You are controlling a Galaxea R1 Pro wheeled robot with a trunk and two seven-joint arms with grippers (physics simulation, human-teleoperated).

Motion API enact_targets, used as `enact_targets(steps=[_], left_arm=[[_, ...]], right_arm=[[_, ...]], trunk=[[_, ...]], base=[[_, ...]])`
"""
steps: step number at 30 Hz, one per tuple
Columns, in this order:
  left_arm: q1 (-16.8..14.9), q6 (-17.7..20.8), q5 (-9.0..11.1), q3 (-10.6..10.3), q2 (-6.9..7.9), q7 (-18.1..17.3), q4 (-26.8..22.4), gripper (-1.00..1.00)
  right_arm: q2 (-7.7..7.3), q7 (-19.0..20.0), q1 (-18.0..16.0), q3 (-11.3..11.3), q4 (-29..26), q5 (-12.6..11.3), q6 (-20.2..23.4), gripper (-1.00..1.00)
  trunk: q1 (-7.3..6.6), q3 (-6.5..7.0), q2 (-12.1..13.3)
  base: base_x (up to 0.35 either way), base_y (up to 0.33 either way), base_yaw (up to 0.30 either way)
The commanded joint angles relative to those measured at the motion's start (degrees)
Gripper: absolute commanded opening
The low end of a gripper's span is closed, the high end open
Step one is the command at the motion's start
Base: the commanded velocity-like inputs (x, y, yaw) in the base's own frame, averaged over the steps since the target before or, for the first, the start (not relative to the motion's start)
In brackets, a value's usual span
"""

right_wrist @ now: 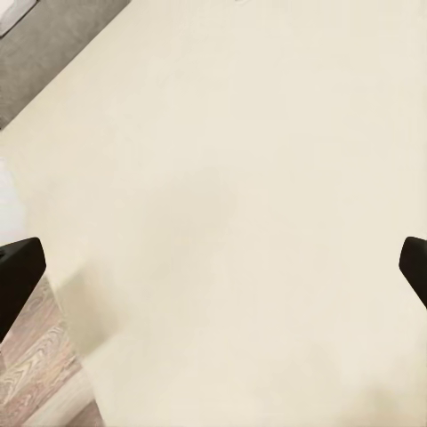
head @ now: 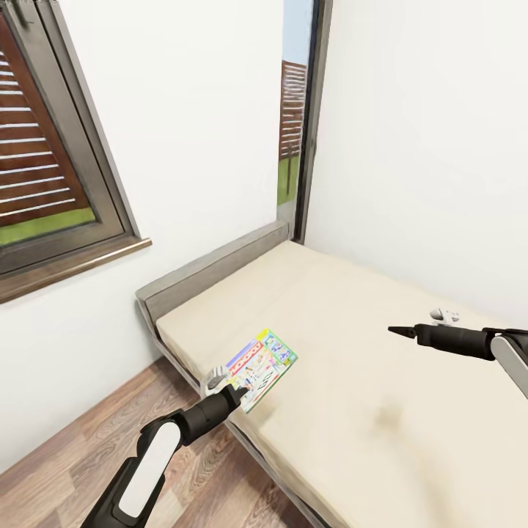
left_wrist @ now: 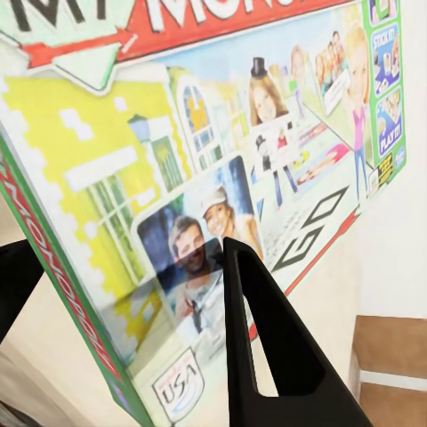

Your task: Put all the toys in the child's room - the three board games (two on the bed and one on the table), the two jigsaw puzzles on the table, and the tennis ball on the table - inside the toy box on the table in the child's room.

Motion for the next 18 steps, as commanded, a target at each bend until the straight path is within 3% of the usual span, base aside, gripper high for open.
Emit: enact_targets(steps=[1,10,13,18], left_arm=[[0.0,0.3,-0.1,0.1,-0.02,0.0,0.0,-1.0],[0.0,0.3,-0.1,0.1,0.0,0.0,0.0,-1.0],[0.6,0.2,0.2,0.3,0.56,-0.4,0.3,-1.0],[0.6,0.2,0.2,0.3,0.56,-0.4,0.3,-1.0]], right_arm=[[-0.05,0.1,-0.1,0.1,0.0,-0.1,0.2,1.0],[-0.05,0.1,0.0,0.1,0.0,0.0,0.2,1.0],[0.91,0.1,-0.8,0.1,1.0,-0.1,0.8,1.0],[0.91,0.1,-0.8,0.1,1.1,-0.1,0.8,1.0]], trunk=[[-0.23,0.13,0.4],[-2.2,1.75,4.0],[-2.2,1.74,4.0],[-2.2,1.74,4.0]], base=[[0.0,0.0,0.0],[0.0,0.0,0.0],[0.0,0.0,0.0],[0.0,0.0,0.0]])
